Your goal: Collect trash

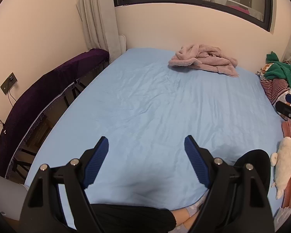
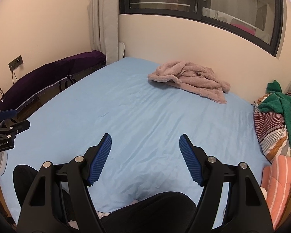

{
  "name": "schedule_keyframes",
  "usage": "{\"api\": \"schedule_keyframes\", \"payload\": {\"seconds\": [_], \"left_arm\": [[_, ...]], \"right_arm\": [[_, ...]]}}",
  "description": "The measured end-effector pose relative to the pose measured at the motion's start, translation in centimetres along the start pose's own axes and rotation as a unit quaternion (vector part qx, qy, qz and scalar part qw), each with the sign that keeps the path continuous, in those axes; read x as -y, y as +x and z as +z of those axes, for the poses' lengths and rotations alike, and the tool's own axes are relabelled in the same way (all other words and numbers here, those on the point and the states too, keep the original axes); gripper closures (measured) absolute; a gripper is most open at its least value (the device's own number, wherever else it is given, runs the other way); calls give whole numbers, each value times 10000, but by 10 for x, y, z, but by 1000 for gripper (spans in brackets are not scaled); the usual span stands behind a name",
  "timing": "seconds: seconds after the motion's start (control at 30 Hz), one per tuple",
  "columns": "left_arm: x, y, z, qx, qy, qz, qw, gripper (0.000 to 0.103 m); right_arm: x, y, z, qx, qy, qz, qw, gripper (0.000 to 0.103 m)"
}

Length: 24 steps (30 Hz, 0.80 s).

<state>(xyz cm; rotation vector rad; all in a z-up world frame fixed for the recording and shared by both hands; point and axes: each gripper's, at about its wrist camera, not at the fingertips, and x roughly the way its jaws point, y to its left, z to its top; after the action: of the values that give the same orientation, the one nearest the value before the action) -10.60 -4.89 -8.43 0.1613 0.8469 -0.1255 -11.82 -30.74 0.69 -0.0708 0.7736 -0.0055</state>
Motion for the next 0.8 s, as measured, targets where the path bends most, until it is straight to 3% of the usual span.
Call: {"api": "schedule_keyframes", "payload": {"seconds": [0.8], "left_arm": [[7, 2, 0, -7, -188, -5, 9998, 23]], "right_arm": [[-36, 12, 3, 62, 196, 72, 9998, 31]]}}
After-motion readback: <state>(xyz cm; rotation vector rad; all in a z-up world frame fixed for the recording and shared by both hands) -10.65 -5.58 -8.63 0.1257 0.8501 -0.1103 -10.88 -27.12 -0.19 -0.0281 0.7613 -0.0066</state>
